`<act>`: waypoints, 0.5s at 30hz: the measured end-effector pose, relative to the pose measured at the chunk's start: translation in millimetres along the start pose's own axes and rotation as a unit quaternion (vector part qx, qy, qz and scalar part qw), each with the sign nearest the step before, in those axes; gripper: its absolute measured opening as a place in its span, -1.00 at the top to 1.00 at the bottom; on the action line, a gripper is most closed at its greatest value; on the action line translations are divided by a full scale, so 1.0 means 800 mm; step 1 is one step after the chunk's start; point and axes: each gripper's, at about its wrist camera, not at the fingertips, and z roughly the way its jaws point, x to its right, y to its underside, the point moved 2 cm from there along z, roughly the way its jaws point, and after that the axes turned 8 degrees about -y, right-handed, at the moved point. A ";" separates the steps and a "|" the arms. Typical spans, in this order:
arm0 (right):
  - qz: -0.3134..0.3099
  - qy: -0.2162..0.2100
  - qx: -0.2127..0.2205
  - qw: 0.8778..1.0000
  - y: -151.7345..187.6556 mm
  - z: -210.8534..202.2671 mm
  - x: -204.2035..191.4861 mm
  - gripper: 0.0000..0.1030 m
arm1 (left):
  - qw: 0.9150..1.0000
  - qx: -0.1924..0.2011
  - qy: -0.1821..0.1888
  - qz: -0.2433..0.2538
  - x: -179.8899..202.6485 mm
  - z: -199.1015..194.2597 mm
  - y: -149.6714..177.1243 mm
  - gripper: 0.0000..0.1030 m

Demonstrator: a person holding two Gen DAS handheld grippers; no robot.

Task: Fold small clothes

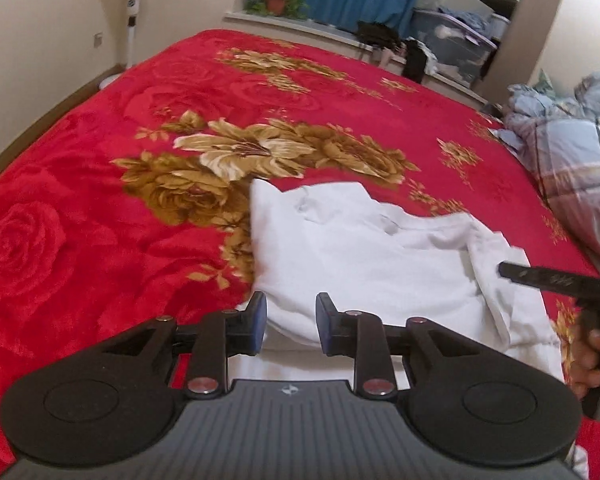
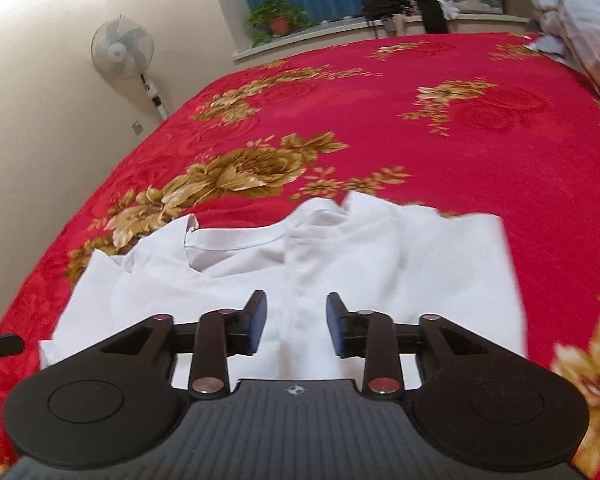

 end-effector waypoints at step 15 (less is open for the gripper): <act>-0.010 0.067 0.193 0.979 -0.059 -0.076 -0.014 0.94 | 0.999 -0.004 0.027 -0.026 -0.007 -0.001 -0.013 0.43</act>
